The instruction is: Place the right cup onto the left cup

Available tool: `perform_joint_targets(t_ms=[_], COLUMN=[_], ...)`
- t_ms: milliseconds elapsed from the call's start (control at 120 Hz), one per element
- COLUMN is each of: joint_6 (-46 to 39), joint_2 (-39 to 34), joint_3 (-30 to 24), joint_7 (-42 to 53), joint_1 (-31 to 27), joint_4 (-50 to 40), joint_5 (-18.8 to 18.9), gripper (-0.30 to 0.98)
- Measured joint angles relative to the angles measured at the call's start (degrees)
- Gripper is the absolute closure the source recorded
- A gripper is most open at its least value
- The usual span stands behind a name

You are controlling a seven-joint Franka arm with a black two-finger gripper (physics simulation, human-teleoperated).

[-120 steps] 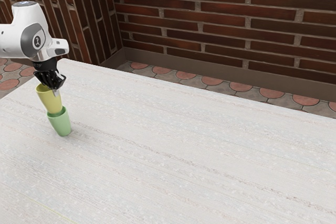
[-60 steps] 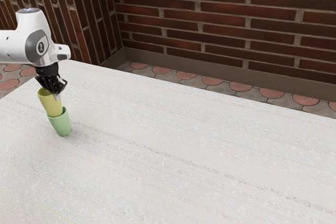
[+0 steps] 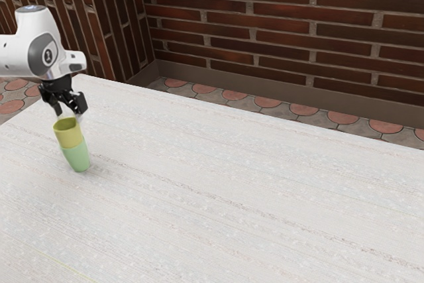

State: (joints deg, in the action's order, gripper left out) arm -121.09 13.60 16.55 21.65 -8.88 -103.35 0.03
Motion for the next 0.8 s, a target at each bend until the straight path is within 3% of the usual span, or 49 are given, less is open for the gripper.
perform_joint_targets(t_ms=[308,567,800], joint_6=[2.79,5.45,12.82], joint_2=[-6.45,-9.2,-9.35], joint_3=[-3.94,-4.93,-9.75], joint_7=[-0.11,-0.17,-0.36], joint_1=[1.7,9.05,9.9], joint_4=[-2.26,-1.64,7.62], joint_5=[0.05,0.28,0.21], gripper=[0.03,0.01,0.0])
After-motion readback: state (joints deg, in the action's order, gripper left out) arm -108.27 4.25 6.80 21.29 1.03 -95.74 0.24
